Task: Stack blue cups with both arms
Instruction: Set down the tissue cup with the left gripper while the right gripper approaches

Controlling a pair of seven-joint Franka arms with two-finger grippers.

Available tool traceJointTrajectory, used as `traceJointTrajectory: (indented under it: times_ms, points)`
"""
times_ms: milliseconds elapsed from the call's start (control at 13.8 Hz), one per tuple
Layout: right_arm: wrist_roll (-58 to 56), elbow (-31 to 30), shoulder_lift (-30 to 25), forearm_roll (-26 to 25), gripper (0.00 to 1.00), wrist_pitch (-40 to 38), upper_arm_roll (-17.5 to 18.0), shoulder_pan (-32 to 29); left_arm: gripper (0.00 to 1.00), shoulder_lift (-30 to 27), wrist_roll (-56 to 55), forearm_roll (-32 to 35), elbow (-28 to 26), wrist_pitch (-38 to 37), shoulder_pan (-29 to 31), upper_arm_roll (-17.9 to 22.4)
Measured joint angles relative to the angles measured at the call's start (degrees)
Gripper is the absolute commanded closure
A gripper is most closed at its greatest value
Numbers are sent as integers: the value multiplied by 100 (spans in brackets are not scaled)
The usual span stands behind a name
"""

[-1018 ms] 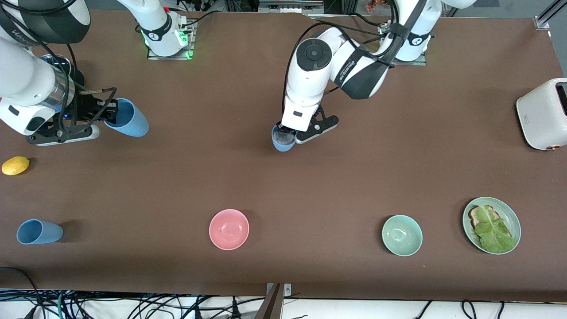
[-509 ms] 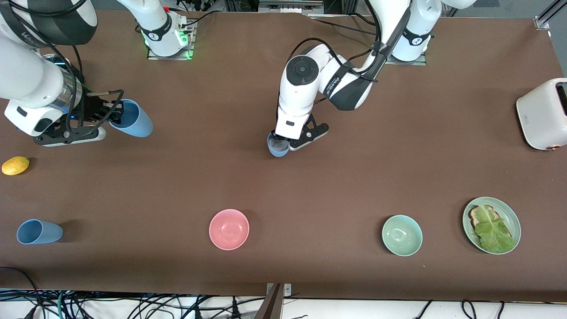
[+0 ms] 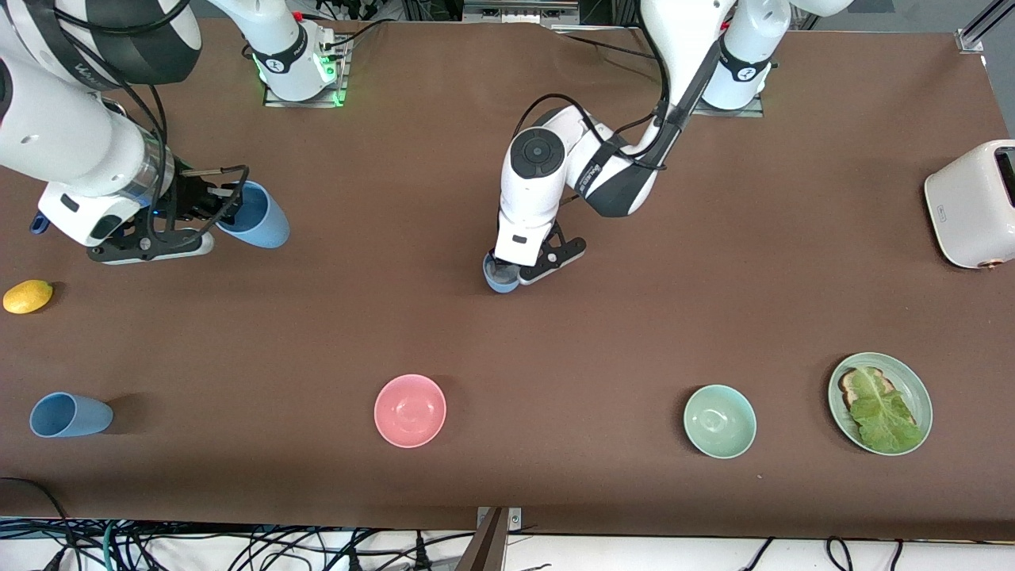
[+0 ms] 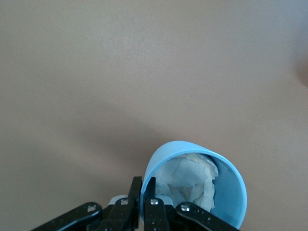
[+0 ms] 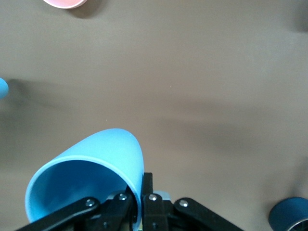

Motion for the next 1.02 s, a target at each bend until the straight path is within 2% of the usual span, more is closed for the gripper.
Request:
traceJointTrajectory:
  times_ms: [509, 582, 655, 727, 873, 1018]
  points:
    - [296, 4, 47, -4, 100, 43, 1, 165, 100, 261, 0, 1, 3, 261, 0, 24]
    - [347, 4, 53, -4, 100, 43, 1, 182, 97, 270, 0, 2, 4, 281, 0, 25]
    - [391, 4, 62, -4, 100, 44, 1, 199, 73, 271, 0, 3, 8, 289, 0, 24]
    - [411, 4, 69, -4, 100, 44, 1, 214, 58, 270, 0, 4, 12, 296, 0, 24]
    - [426, 4, 74, -4, 100, 44, 1, 238, 41, 270, 0, 4, 37, 303, 0, 24]
    - [446, 4, 74, -4, 100, 44, 1, 252, 29, 270, 0, 7, 83, 306, 0, 24]
